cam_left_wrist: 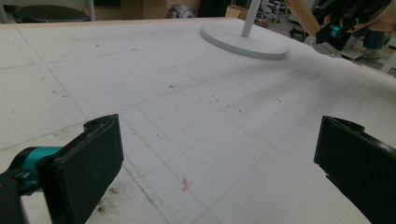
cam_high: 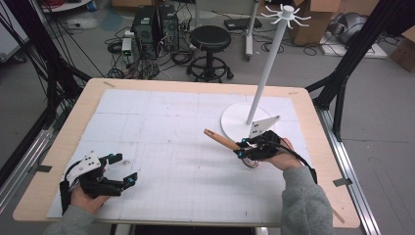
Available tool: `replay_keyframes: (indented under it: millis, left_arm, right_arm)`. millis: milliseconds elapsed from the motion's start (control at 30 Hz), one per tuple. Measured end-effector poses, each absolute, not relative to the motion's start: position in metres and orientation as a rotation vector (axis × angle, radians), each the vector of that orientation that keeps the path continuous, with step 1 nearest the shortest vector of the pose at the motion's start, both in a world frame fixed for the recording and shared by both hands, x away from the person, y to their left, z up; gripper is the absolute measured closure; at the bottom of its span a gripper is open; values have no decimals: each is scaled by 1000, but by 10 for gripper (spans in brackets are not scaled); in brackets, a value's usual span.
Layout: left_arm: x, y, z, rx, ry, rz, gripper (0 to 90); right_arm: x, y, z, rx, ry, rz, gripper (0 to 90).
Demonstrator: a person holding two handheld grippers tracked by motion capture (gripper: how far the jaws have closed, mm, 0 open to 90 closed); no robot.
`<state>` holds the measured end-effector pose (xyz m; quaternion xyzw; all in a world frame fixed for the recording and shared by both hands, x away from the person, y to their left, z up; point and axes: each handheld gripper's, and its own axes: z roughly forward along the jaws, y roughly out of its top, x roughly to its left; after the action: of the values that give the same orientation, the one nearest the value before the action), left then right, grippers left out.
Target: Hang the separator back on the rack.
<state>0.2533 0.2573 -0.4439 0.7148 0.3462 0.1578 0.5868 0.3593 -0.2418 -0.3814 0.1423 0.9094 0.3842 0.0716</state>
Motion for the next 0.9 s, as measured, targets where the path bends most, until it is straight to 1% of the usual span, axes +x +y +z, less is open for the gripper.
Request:
replay_keyframes:
  millis: [900]
  left_arm:
    - [254, 256, -444, 1671, 804, 362, 18]
  right_arm:
    - [344, -292, -357, 609, 2436, 1406, 697]
